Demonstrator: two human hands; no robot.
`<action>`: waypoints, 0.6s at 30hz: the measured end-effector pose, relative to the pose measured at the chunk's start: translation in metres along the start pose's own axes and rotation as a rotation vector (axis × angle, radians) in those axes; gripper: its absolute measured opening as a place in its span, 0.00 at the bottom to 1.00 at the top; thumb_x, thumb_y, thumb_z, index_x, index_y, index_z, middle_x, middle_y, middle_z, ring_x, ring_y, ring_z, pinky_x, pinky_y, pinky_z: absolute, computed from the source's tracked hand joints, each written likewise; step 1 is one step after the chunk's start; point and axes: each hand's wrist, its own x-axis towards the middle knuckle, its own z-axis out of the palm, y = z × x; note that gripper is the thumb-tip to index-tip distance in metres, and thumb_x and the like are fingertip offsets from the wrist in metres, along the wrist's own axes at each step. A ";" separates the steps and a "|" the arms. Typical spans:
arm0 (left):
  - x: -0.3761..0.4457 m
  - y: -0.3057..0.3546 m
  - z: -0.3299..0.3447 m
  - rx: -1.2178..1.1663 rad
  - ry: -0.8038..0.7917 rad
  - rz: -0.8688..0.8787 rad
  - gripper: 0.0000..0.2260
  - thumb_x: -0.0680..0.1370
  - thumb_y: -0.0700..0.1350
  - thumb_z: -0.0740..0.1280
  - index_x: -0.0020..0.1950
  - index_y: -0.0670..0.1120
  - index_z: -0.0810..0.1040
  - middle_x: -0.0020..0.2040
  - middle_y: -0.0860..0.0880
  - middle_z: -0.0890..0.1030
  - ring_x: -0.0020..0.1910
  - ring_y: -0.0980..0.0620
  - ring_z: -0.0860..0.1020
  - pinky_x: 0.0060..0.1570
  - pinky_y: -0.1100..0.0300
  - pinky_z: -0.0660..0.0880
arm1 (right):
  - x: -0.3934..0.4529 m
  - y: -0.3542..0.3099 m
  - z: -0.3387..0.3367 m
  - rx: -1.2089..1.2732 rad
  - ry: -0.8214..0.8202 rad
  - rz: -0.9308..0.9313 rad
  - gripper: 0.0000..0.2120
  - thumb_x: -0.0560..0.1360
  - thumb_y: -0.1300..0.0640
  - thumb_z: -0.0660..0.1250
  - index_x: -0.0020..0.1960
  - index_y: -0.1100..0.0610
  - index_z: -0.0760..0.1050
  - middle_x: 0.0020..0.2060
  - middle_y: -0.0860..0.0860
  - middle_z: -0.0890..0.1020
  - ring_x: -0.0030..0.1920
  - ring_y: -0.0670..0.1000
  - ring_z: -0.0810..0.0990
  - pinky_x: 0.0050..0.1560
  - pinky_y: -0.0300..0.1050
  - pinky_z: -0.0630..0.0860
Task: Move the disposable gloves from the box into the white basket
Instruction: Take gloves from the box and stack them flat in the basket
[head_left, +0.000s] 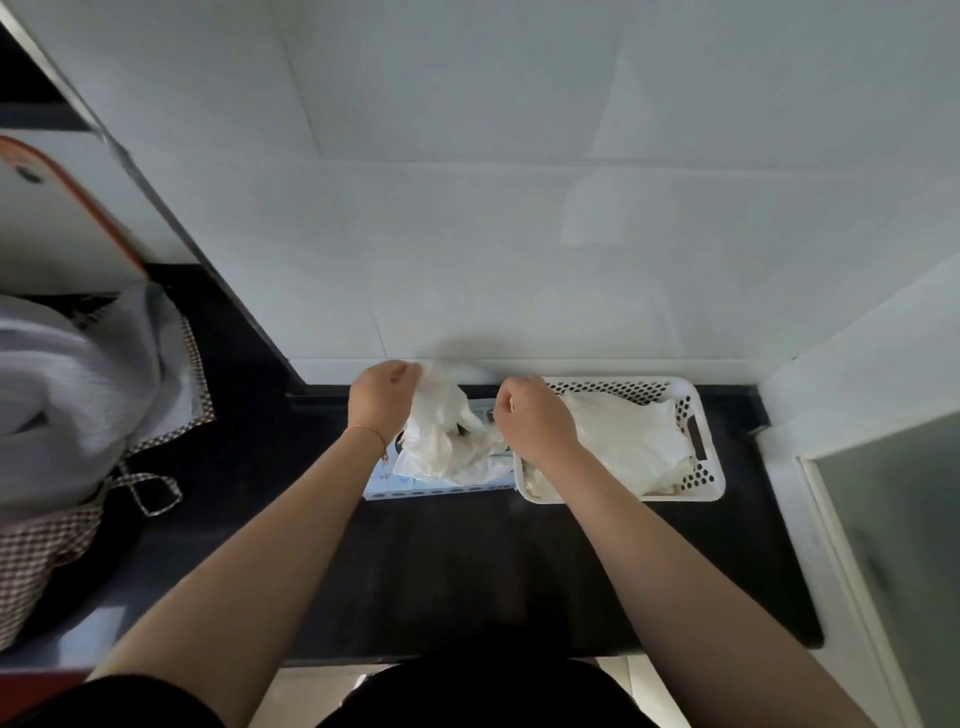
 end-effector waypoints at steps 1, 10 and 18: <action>0.001 0.005 -0.007 -0.101 0.001 -0.024 0.18 0.79 0.50 0.62 0.39 0.36 0.75 0.33 0.45 0.69 0.34 0.49 0.66 0.37 0.55 0.64 | 0.001 -0.004 -0.002 0.030 0.012 -0.005 0.07 0.77 0.60 0.58 0.44 0.57 0.74 0.47 0.51 0.74 0.40 0.53 0.76 0.41 0.48 0.74; -0.003 0.055 -0.059 -0.686 -0.097 -0.058 0.11 0.76 0.52 0.65 0.43 0.44 0.77 0.39 0.45 0.74 0.37 0.49 0.71 0.38 0.57 0.68 | 0.004 -0.043 -0.029 0.361 0.109 -0.048 0.13 0.76 0.54 0.64 0.60 0.52 0.72 0.53 0.48 0.71 0.48 0.46 0.74 0.48 0.41 0.72; -0.018 0.074 -0.058 -0.372 -0.368 0.104 0.25 0.80 0.59 0.61 0.48 0.37 0.82 0.41 0.45 0.82 0.41 0.50 0.80 0.48 0.56 0.75 | 0.002 -0.064 -0.077 0.547 -0.102 -0.119 0.20 0.72 0.49 0.75 0.61 0.50 0.75 0.49 0.47 0.79 0.47 0.42 0.77 0.47 0.39 0.74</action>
